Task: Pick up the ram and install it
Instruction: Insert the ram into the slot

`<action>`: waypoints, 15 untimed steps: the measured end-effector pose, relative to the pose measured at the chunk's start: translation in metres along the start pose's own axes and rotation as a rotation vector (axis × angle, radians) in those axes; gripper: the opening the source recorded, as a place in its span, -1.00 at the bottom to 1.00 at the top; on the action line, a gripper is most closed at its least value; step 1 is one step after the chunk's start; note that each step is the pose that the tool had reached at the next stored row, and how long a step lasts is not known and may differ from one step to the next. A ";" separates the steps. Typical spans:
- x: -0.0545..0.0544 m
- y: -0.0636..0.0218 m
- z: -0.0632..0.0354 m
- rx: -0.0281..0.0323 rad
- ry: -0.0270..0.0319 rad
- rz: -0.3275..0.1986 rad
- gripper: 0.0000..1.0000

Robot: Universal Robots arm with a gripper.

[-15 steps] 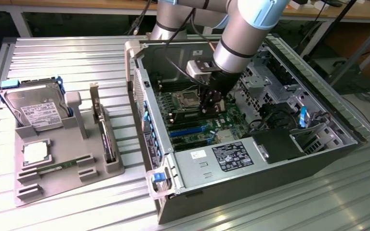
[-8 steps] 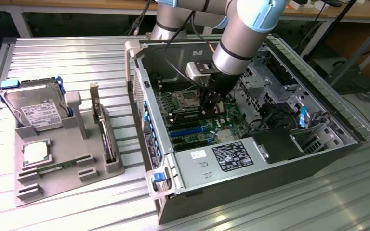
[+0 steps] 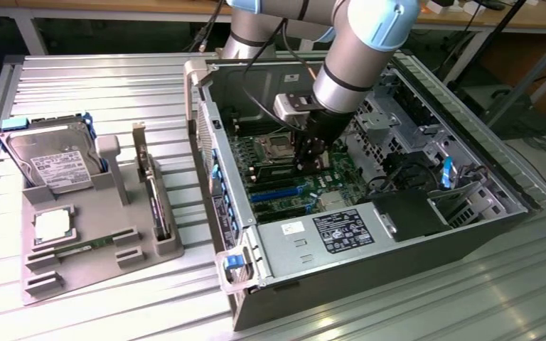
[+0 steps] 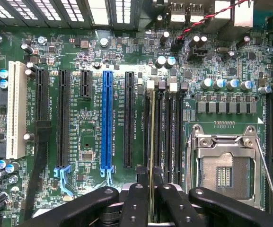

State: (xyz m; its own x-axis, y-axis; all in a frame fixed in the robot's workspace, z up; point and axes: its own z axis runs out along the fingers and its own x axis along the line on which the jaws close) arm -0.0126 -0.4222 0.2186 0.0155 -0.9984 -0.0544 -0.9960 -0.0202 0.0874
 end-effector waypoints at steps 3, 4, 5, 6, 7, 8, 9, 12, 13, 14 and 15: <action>0.000 -0.0002 -0.0001 0.0000 0.0001 0.000 -0.72; 0.000 -0.0002 -0.0004 0.0001 0.0000 0.000 -0.72; -0.001 -0.0002 -0.0012 0.0003 -0.0002 0.000 -0.72; -0.002 0.0002 -0.0058 0.0000 0.0007 0.000 -0.72; -0.002 0.0003 -0.0069 0.0000 0.0005 0.000 -0.72; -0.002 0.0003 -0.0069 0.0003 0.0003 0.000 -0.72; -0.002 0.0003 -0.0069 0.0004 0.0002 0.000 -0.72; -0.002 0.0003 -0.0061 0.0122 0.0011 -0.001 -0.72; -0.002 0.0002 -0.0060 0.0123 0.0008 -0.001 -0.72; -0.002 0.0002 -0.0056 0.0138 0.0007 -0.001 -0.72; -0.002 0.0002 -0.0052 0.0168 0.0007 -0.001 -0.72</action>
State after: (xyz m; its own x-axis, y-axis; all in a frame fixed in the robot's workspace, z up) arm -0.0124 -0.4205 0.2239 0.0164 -0.9984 -0.0537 -0.9973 -0.0202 0.0707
